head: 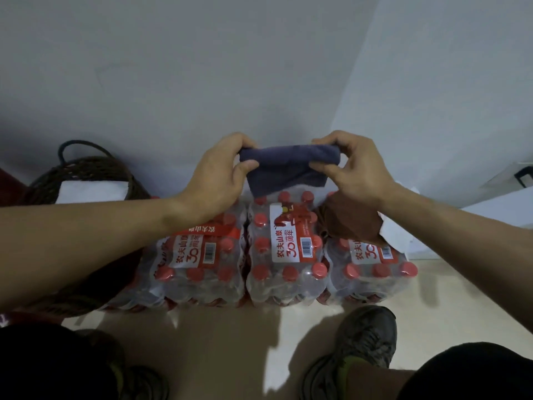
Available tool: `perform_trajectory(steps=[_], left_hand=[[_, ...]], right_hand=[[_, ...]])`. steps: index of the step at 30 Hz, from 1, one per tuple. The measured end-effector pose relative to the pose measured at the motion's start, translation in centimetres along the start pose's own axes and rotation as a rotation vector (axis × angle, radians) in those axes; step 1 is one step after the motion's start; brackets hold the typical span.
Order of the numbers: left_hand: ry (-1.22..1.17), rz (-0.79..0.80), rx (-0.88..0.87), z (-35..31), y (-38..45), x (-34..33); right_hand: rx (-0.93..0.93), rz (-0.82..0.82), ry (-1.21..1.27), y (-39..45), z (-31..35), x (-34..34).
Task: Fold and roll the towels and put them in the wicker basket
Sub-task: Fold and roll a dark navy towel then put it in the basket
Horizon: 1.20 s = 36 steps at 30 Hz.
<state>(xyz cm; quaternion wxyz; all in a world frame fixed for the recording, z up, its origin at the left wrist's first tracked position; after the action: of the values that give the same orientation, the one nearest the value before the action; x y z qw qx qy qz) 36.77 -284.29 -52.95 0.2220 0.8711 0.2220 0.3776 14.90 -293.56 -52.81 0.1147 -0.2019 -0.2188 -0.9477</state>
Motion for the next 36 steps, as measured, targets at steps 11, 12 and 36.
perform_trajectory(steps=[11,12,36], left_hand=[[0.255,0.749,0.111,3.2,-11.6,-5.2],[0.229,0.715,0.116,3.4,-11.5,-5.3],[0.152,0.635,0.347,7.1,-9.2,-7.8]], right_hand=[[0.0,0.801,-0.473,-8.7,-6.5,-3.2],[-0.037,0.786,-0.461,-8.3,-6.7,-3.2],[-0.333,0.626,-0.492,-10.1,-8.2,-5.6]])
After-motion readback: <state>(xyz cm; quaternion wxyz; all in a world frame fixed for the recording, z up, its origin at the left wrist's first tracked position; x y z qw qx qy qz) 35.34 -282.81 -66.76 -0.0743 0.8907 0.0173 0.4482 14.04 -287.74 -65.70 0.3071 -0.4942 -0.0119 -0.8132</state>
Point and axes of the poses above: each hand's wrist, its own y-axis towards the middle knuckle, its own x-axis out of the back of the hand, z = x × y, the point moved 3 cm from there along y, towards the middle knuckle, and after that the axes turned 15 degrees about -z, right-handed, at the moved point
